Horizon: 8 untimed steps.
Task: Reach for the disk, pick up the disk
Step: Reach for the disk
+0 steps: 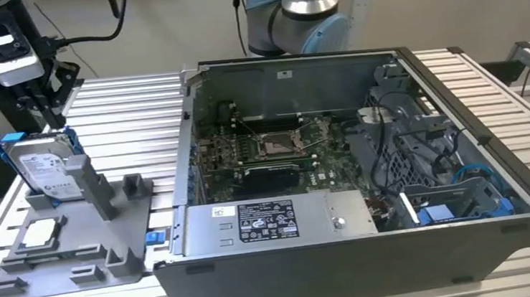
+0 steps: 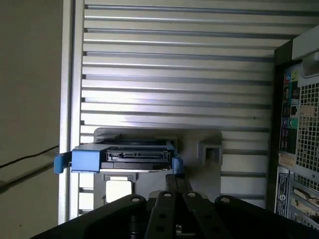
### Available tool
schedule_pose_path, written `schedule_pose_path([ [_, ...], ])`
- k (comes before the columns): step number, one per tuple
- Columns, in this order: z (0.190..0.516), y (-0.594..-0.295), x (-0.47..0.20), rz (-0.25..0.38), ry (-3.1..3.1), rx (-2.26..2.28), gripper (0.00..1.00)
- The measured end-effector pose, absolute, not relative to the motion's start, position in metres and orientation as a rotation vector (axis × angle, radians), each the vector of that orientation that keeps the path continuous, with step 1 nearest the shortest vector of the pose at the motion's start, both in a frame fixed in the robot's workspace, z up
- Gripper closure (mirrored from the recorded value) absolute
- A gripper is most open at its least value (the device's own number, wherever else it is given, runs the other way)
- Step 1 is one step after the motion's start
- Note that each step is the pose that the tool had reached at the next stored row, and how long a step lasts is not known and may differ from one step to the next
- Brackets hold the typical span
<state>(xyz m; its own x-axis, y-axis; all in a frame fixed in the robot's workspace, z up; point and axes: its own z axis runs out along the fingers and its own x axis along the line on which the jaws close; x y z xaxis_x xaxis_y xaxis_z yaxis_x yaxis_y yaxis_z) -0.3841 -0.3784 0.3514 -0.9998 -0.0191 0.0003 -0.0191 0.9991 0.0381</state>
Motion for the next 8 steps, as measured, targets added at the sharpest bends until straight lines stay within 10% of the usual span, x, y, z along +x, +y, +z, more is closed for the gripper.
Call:
schedule_pose_path([
  [8, 0.349, -0.369, -0.417, -0.060, -3.143, 0.030, 1.00],
])
